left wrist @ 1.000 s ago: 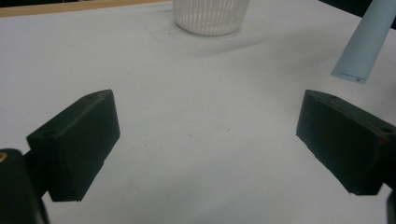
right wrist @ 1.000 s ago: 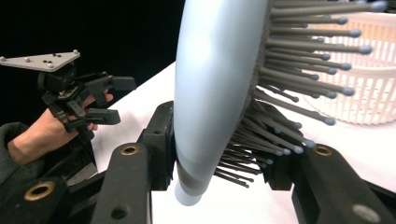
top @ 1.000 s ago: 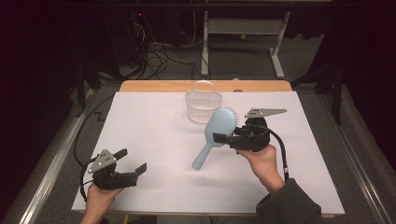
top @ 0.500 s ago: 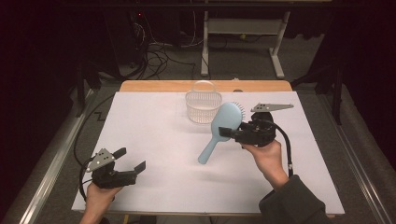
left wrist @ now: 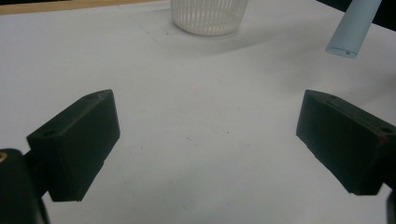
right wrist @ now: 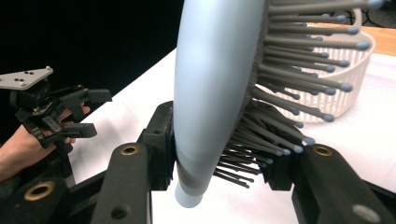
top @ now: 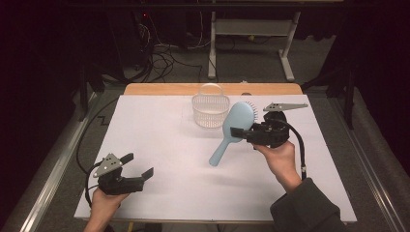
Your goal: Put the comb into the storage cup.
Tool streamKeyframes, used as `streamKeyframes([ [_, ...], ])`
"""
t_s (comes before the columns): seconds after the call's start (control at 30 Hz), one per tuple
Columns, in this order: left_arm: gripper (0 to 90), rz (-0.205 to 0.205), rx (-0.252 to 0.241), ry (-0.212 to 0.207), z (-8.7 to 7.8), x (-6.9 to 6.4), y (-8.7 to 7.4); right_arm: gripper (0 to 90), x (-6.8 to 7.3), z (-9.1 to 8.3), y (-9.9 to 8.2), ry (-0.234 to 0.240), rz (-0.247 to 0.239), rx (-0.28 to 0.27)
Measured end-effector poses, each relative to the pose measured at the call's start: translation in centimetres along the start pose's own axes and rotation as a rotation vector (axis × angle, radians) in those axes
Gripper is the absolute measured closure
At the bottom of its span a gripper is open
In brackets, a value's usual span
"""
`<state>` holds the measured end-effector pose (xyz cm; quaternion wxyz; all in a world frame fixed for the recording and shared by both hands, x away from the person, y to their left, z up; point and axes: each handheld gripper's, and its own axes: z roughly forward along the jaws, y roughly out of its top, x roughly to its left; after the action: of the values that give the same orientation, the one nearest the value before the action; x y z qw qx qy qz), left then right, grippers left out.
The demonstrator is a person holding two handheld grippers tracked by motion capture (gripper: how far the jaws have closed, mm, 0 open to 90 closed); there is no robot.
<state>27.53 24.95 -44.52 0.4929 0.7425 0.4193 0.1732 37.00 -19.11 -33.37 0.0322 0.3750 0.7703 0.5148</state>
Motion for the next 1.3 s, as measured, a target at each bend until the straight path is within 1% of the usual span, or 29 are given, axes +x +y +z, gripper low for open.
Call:
streamKeyframes([
  [0.07,5.4,-0.003,0.002,0.001,0.0,0.0,0.0,55.1,0.0,-0.2,0.2,-0.006,0.005,-0.001],
  [0.5,5.4,-0.001,0.002,0.002,0.1,0.0,0.0,54.8,-0.4,-1.2,1.8,-0.041,-0.020,-0.007],
  [0.63,5.4,-0.001,0.002,0.002,0.1,0.0,0.0,54.8,-0.6,-1.4,2.4,-0.052,-0.023,-0.012],
  [0.7,5.4,-0.001,0.002,0.002,0.1,0.0,0.0,54.7,-0.6,-1.5,2.8,-0.050,-0.034,-0.019],
  [0.8,5.4,-0.002,0.001,0.001,0.1,0.0,0.0,54.7,-0.5,-1.6,3.3,-0.060,-0.038,-0.027],
  [1.1,5.4,0.004,-0.003,-0.009,0.0,-0.1,0.0,54.7,-0.4,-1.2,4.7,-0.088,-0.051,-0.027],
  [1.3,5.4,0.004,0.001,-0.006,0.1,-0.1,0.0,54.8,-0.9,-0.5,5.3,-0.105,-0.049,-0.020],
])
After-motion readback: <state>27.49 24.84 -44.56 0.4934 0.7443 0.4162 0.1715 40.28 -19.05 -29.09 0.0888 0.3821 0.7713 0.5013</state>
